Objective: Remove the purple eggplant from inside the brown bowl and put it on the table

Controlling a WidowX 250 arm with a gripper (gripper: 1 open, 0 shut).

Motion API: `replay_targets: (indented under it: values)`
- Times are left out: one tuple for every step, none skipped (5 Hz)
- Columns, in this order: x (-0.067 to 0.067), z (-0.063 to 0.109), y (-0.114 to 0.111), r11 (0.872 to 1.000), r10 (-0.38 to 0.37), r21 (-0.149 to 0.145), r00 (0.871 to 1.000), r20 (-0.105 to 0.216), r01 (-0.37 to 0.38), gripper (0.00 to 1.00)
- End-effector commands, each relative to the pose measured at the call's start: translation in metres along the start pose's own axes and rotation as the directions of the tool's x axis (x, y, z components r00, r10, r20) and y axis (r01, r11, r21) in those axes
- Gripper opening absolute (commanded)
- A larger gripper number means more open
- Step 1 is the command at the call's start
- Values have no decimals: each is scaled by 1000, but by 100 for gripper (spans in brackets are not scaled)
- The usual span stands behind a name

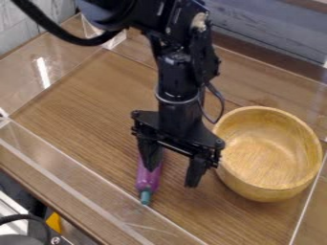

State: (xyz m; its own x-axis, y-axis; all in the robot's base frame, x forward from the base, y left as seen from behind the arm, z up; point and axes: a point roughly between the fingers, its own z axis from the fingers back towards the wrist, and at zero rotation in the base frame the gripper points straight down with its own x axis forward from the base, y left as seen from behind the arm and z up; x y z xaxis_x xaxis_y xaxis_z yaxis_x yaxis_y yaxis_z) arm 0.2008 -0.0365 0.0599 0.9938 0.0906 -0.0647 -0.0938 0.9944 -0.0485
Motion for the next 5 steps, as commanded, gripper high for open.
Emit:
replay_targets:
  values:
    - [5,10,2,1000,9,-3,999,41,-8,100]
    - [5,12,5,1000,15,-2,999,44,-15,100]
    - [5,13,7,1000,23,0,999,45,-23,100]
    - [5,15,9,1000,29,4,998,48,-30,100]
    - [5,17,12,999,36,7,998,49,-36,100]
